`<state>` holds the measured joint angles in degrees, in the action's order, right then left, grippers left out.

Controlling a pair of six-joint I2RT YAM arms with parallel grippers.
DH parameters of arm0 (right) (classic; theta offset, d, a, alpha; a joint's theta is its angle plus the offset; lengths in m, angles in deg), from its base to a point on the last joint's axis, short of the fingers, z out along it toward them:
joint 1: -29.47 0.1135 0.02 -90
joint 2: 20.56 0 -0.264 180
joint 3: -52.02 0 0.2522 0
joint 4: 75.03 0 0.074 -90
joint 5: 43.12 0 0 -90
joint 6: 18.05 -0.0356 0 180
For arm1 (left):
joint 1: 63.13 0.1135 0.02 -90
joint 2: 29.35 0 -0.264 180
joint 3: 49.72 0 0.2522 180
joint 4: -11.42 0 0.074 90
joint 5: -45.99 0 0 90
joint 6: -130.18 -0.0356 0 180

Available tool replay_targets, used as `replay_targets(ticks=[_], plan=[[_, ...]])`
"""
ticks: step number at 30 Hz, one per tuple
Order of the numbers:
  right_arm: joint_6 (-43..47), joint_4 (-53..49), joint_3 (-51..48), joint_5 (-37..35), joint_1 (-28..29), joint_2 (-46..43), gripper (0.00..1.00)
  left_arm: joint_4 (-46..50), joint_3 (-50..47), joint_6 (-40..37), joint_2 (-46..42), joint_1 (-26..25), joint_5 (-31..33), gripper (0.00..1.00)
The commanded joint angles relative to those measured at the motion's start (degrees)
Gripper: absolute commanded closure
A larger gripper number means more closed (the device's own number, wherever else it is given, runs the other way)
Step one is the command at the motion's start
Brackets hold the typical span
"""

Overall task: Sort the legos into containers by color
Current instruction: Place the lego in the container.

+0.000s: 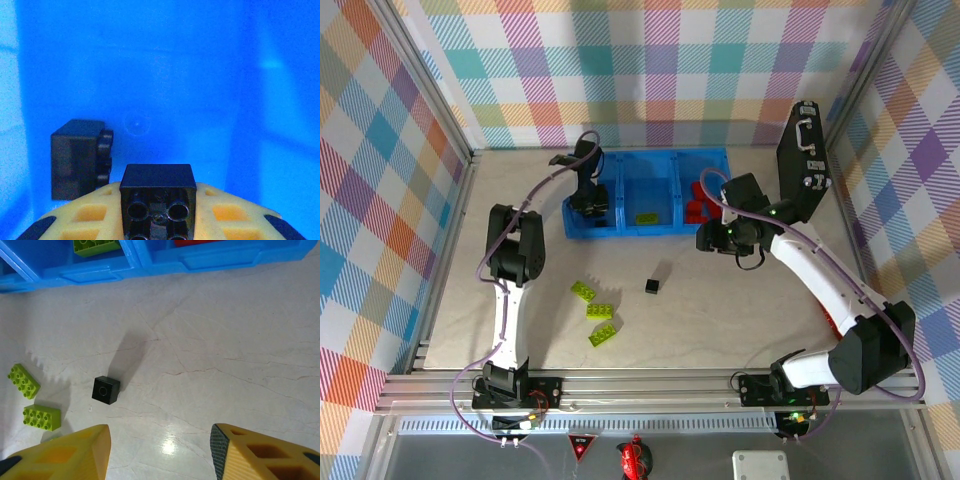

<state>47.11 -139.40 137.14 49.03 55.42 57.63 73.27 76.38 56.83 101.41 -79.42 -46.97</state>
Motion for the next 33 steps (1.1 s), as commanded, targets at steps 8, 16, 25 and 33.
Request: replay_targets(ticks=[8, 16, 25, 33], plan=[[0.20, -0.10, -0.24, 1.09, 0.98, 1.14, 0.44, 0.94, 3.05, -0.28, 1.30, 0.39, 0.06, 0.63], [0.31, 0.20, 0.30, 1.27, 1.72, 1.78, 0.43, 1.21, 2.99, 0.47, -0.30, 0.39, -0.80, 0.60], [0.42, 0.16, 0.72, 1.33, 2.43, 2.49, 0.43, 2.18, 2.04, 0.57, -2.60, 0.39, -1.25, 0.59], [0.31, 0.53, -0.07, 1.29, 2.69, 2.51, 0.43, 2.35, -1.89, 0.75, -6.92, -0.14, -1.73, 0.59]])
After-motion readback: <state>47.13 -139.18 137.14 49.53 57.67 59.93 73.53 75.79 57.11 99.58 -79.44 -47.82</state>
